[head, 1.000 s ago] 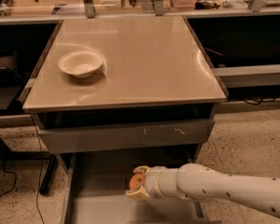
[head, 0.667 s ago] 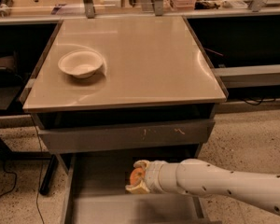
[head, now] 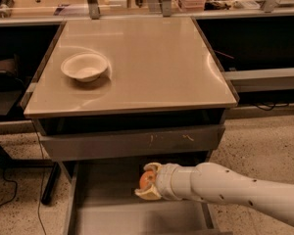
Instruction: Pick orange from middle drawer and place on counter
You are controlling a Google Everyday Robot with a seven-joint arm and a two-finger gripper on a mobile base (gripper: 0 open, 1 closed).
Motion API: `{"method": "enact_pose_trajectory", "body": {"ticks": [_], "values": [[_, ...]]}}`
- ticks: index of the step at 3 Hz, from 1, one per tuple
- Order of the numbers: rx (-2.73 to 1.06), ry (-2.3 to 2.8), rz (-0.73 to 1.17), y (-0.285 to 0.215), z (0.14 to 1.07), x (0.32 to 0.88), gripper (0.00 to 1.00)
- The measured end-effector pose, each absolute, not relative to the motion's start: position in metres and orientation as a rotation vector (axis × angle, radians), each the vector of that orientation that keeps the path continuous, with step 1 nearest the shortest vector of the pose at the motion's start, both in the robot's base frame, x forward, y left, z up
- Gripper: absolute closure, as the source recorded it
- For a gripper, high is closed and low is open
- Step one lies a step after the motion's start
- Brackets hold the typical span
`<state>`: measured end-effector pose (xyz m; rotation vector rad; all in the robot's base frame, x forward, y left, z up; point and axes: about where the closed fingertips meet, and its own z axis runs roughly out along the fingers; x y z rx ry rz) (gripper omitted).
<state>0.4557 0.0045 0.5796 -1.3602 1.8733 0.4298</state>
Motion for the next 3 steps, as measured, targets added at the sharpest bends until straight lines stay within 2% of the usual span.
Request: {"method": "enact_pose_trajectory", "body": {"ticks": [2, 3], "values": [[-1.270, 1.877, 0.292, -0.031, 0.691, 0.459, 1.00], [-1.280, 1.870, 0.271, -0.032, 0.699, 0.458, 1.00]]}}
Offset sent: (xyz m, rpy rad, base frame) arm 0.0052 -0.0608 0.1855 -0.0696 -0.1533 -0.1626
